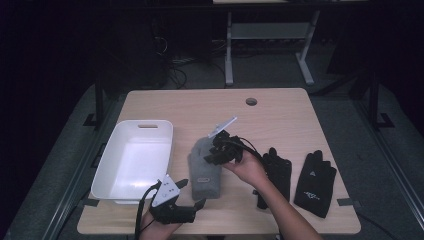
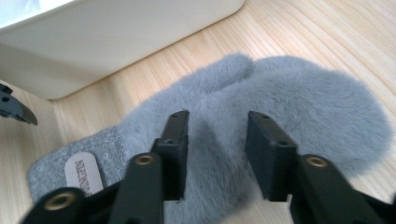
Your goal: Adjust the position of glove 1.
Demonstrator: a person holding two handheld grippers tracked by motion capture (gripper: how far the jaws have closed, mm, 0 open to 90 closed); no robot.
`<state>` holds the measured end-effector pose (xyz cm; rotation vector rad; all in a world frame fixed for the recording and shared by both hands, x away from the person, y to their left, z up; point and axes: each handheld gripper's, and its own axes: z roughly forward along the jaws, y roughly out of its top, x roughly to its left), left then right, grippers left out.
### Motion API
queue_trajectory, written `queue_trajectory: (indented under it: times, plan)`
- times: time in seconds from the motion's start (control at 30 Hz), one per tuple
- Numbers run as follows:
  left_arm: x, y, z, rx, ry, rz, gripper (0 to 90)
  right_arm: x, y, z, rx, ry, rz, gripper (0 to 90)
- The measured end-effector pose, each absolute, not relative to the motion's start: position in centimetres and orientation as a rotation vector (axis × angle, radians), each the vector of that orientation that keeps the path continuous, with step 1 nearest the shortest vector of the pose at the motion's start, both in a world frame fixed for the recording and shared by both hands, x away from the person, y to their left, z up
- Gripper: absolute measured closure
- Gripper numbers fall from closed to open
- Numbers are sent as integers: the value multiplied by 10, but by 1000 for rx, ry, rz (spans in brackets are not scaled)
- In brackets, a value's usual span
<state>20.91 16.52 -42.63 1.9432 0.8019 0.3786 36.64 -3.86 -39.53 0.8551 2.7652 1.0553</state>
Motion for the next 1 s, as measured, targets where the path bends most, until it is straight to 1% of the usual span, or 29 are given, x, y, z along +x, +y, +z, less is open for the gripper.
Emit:
queue_trajectory:
  times: [0.03, 0.07, 0.33, 0.47, 0.53, 0.63, 0.67, 0.7, 0.73, 0.8, 0.87, 1.0]
  plan:
    - [209, 165, -426, 1943, 802, 374, 175, 367, -37, -397, 854, 2761, 1044, 701]
    - [209, 165, -426, 1944, 804, 372, 175, 368, -35, -399, 849, 2772, 1045, 730]
    - [210, 164, -426, 1944, 802, 369, 184, 368, -20, -415, 788, 2799, 953, 788]
    - [210, 163, -426, 1950, 797, 361, 204, 368, -19, -421, 785, 2804, 929, 781]
    - [211, 161, -427, 1948, 802, 353, 225, 369, -23, -418, 816, 2805, 953, 692]
    - [211, 160, -426, 1951, 806, 350, 225, 371, -30, -411, 870, 2789, 1002, 556]
    - [212, 159, -425, 1950, 811, 349, 226, 371, -33, -408, 886, 2775, 1029, 526]
    - [212, 159, -425, 1950, 811, 349, 226, 371, -33, -408, 886, 2775, 1029, 526]
    - [213, 158, -424, 1936, 824, 333, 225, 373, -40, -402, 914, 2740, 1049, 458]
    - [215, 158, -424, 1917, 845, 295, 226, 376, -48, -397, 954, 2705, 1081, 421]
    - [216, 157, -423, 1911, 859, 288, 228, 381, -57, -393, 1018, 2677, 1093, 379]
    - [219, 154, -421, 1907, 874, 303, 234, 392, -73, -396, 1128, 2636, 1140, 373]
